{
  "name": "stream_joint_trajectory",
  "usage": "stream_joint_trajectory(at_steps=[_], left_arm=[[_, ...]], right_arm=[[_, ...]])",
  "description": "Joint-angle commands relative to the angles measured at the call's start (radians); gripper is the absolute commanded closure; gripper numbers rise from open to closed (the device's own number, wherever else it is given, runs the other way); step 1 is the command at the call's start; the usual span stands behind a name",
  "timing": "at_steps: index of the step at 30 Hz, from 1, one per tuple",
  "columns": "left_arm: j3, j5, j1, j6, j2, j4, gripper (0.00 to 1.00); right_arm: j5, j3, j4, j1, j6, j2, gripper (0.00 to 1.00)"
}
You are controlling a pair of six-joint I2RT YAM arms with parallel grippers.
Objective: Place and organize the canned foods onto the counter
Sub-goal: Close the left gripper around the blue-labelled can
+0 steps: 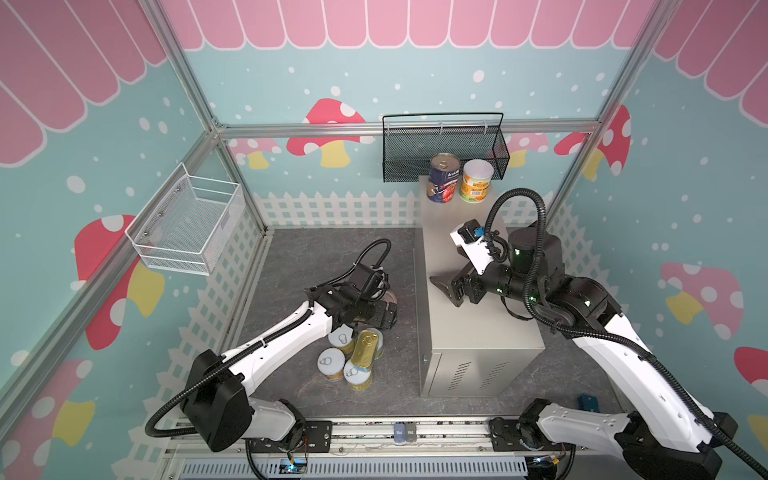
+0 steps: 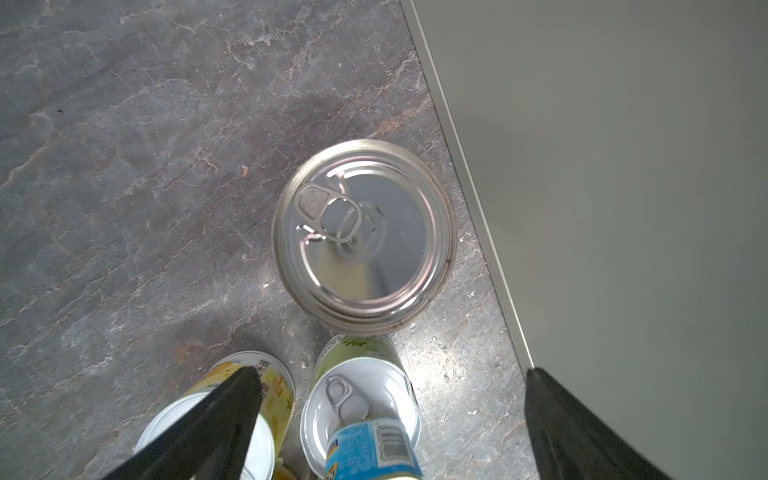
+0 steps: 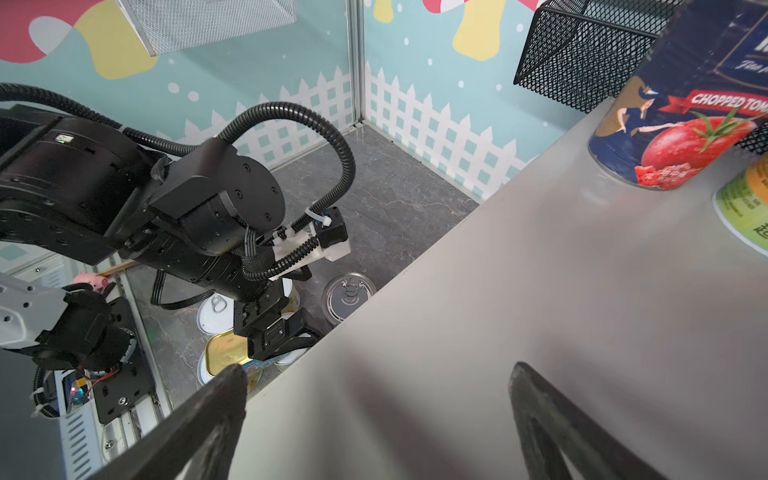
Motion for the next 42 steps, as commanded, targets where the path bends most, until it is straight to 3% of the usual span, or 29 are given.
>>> stream_joint_trajectory(at_steps=[1, 6, 17, 34, 42], left_arm=[[0.038, -0.028, -0.007, -0.027, 0.052, 0.026, 0.01], [0.058, -0.090, -0.014, -0.035, 0.113, 0.038, 0.01], [0.080, -0.126, -0.013, -0.012, 0.180, 0.115, 0.01], [0.120, -0.156, -0.006, -0.002, 0.258, 0.134, 0.07], [0.109, -0.165, -0.005, 0.009, 0.232, 0.150, 0.22]], right_arm=[[0.012, -0.005, 0.012, 0.006, -0.035, -0.024, 0.01], [0.011, -0.008, 0.016, 0.006, -0.055, -0.029, 0.00], [-0.132, 0.118, -0.119, 0.010, -0.128, 0.075, 0.00], [-0.121, 0.210, -0.174, 0.043, -0.139, 0.127, 0.00], [-0.113, 0.214, -0.171, 0.046, -0.137, 0.128, 0.00]])
